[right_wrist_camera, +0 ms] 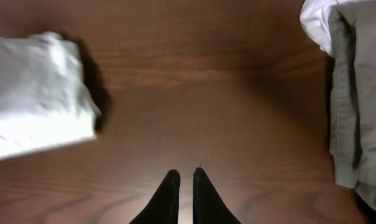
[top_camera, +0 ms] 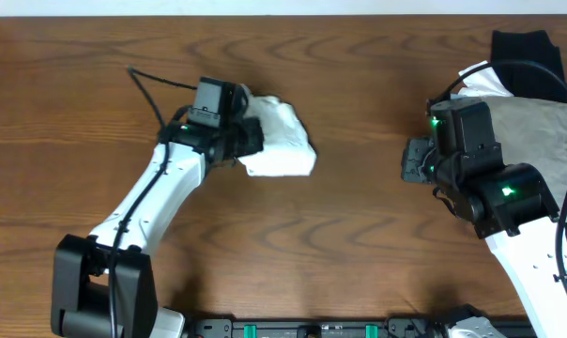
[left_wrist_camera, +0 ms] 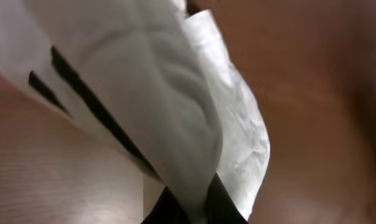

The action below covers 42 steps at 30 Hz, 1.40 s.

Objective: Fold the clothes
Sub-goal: 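Lift the bundle with the left gripper and withdraw the right gripper rightward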

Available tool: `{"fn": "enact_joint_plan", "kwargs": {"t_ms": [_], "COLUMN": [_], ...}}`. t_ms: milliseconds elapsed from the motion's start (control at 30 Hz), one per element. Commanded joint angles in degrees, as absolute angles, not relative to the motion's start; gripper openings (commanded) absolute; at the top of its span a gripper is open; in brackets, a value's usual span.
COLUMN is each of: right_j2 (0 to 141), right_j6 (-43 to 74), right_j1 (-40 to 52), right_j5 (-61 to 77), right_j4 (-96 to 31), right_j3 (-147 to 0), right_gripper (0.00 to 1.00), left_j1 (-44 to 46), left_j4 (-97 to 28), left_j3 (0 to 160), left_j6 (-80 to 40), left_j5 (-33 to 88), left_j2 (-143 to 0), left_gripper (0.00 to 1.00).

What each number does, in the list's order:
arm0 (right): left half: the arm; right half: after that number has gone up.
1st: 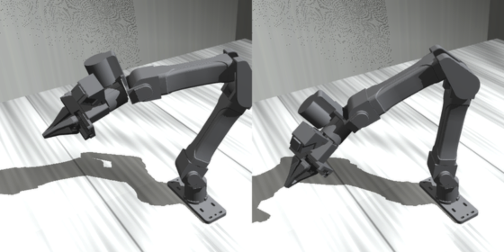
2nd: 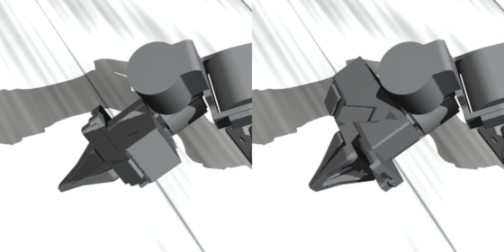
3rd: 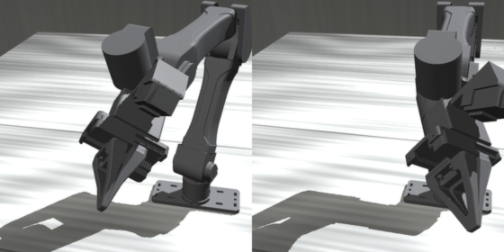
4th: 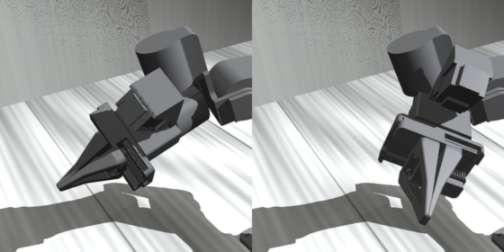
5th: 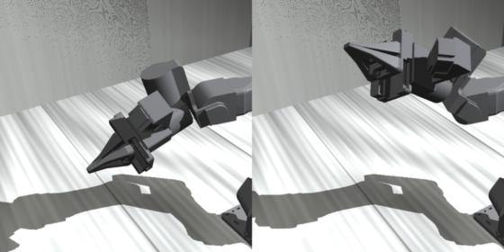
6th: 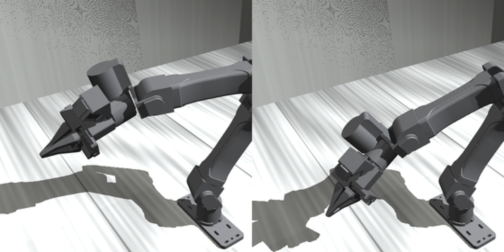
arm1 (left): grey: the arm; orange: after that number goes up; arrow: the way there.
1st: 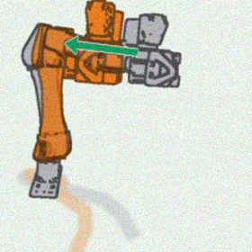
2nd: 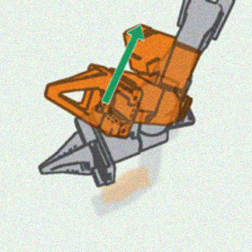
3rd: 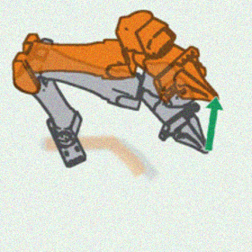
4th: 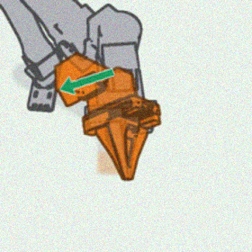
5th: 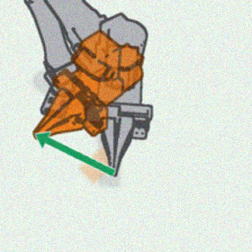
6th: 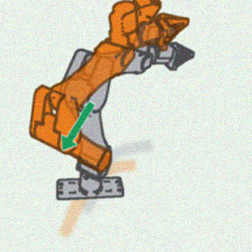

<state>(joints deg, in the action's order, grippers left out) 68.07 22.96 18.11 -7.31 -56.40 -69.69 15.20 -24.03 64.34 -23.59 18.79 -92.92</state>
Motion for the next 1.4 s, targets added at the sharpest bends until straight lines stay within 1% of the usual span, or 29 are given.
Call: {"fn": "enact_joint_plan", "kwargs": {"t_ms": [0,333,533,933,1167,1333,1367], "right_j2": [67.6,67.6,67.6,67.6,67.6,67.6,67.6], "right_j6": [22.0,22.0,22.0,22.0,22.0,22.0,22.0], "right_j1": [17.7,17.7,17.7,17.7,17.7,17.7,17.7], "right_j5": [-7.7,-7.7,-7.7,-7.7,-7.7,-7.7,-7.7], "right_j4": [-57.0,-57.9,-58.3,-58.5,-58.5,-58.5,-58.5], "right_j3": [-69.7,-69.7,-69.7,-69.7,-69.7,-69.7,-69.7], "right_gripper": [0.08,0.08,0.08,0.08,0.08,0.08,0.08], "left_j1": [14.0,13.5,13.5,13.4,13.4,13.3,13.3], "left_j4": [-22.6,-16.5,-15.5,-15.9,-20.3,-20.7,-20.7], "left_j3": [64.8,64.8,64.8,64.8,64.3,64.0,64.0], "left_j6": [-30.3,-42.1,-48.5,-48.6,-48.6,-48.6,-48.6], "left_j5": [13.7,5.7,1.8,1.9,-0.7,-1.0,0.1], "left_j2": [-92.0,-92.0,-92.0,-92.0,-92.5,-92.6,-92.6], "left_gripper": [0.06,0.06,0.06,0.06,0.06,0.06,0.14]}}
